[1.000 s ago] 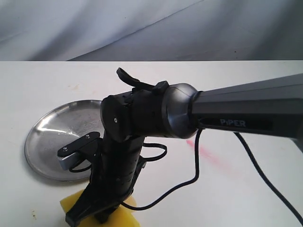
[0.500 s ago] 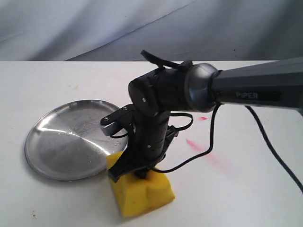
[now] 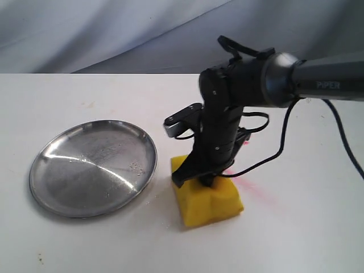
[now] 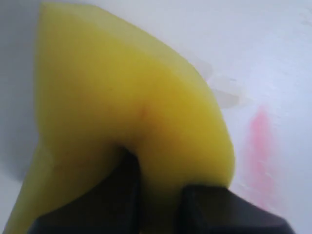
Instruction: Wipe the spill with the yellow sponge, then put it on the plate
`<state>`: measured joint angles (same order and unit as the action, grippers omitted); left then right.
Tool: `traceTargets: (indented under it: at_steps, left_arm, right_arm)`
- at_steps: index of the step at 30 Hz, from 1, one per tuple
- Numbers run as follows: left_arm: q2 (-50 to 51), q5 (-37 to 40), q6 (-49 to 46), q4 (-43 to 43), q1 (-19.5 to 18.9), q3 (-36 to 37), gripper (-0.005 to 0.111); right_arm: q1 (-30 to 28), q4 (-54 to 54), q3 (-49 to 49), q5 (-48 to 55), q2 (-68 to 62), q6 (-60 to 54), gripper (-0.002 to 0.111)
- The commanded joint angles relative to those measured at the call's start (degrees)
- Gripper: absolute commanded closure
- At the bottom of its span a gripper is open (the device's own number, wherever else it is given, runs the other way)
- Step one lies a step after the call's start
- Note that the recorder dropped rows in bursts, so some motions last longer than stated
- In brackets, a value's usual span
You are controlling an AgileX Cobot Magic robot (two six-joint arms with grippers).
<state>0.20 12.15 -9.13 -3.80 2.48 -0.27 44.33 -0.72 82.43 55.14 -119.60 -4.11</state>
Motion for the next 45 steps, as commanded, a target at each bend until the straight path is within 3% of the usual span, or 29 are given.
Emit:
traceTargets:
  at_steps: [1, 7, 12, 20, 30, 34, 39, 45]
  left_arm:
    - [-0.20, -0.37, -0.02, -0.15, 0.29, 0.27, 0.107]
    - [-0.20, -0.37, -0.02, -0.15, 0.29, 0.27, 0.107]
    - [-0.20, -0.37, -0.02, -0.15, 0.29, 0.27, 0.107]
    - [-0.20, -0.37, -0.02, -0.15, 0.29, 0.27, 0.107]
    - [-0.20, -0.37, -0.02, -0.15, 0.29, 0.27, 0.107]
    - [-0.20, -0.37, -0.02, -0.15, 0.29, 0.27, 0.107]
    - [-0.20, -0.37, -0.02, -0.15, 0.29, 0.27, 0.107]
    - [-0.20, -0.37, -0.02, -0.15, 0.29, 0.27, 0.107]
  right_arm:
    - [8.76, -8.04, -0.31, 1.03, -0.88, -3.75, 0.108]
    - [18.24, -10.24, -0.31, 1.03, -0.88, -4.92, 0.108]
    - [19.53, -8.22, -0.31, 0.91, -0.88, -5.06, 0.108]
    - [11.27, 3.69, -0.31, 3.05, -0.88, -2.15, 0.108]
    - [-8.74, 9.12, -0.31, 0.53, -1.37, 3.23, 0.108]
    - [-13.82, 8.65, -0.31, 0.44, -2.14, 5.05, 0.108]
    - [-14.67, 2.80, -0.31, 0.44, -2.14, 1.81, 0.108]
    - [-5.58, -9.38, -0.31, 0.44, -2.14, -9.10, 0.108]
